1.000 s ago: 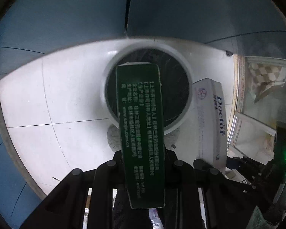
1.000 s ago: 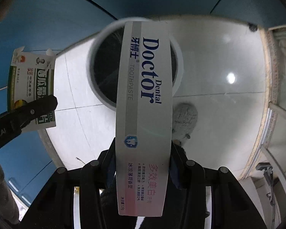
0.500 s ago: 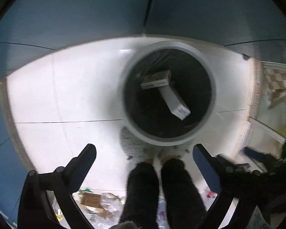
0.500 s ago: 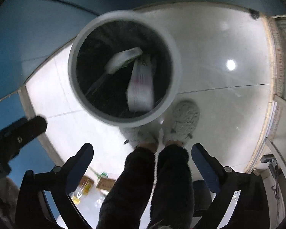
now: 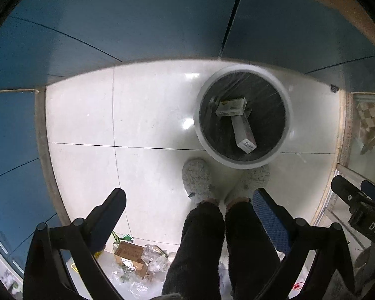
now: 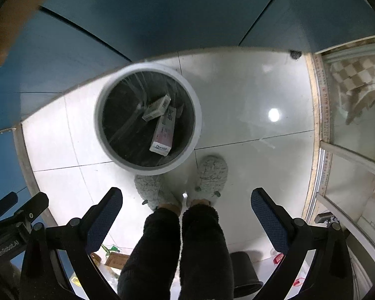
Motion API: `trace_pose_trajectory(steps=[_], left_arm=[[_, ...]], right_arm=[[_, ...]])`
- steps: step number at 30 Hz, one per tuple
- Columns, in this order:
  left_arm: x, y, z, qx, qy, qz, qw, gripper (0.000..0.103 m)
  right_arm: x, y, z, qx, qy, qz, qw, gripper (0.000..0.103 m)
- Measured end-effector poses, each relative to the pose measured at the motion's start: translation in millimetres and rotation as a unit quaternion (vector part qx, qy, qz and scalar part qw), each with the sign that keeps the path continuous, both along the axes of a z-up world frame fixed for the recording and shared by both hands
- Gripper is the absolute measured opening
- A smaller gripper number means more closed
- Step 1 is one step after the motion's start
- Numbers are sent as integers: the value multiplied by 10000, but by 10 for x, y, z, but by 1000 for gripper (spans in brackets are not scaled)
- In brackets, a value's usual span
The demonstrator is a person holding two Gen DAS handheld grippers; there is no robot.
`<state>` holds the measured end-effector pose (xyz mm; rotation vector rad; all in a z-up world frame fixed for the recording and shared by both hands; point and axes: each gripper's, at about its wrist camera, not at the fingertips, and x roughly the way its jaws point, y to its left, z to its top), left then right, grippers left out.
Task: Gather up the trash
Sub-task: 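Raise both tools back toward the counter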
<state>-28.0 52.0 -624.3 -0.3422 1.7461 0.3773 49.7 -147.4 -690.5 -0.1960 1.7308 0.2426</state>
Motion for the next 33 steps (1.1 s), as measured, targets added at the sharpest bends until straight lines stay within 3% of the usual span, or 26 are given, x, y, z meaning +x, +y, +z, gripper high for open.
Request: trace_pose_trajectory(steps=[15,19,26,29,33], left_arm=[[-471,-180,2127,159,-819,-142,9964,103],[-518,-188,2538,158,-1056,-183,9941,103],[-467,-101,3152,297,-1628,-289,9858,103],[-259,-55,3418,621,-2159,-378,9737,103],[182,81,3759,752,-2698,-381,9592,103]], right_arm=[[-403,-281,2707,500,-855,384,9943,103],[-540,-371,3278,592,-939,380,9931,103],[-642,-435,3920,1033,-1014,86,9894,103],[-495,-437,4121,1412,-1240,-160,9821,103],[-66,-432,4415,1731,-1430,-472,9733,103]])
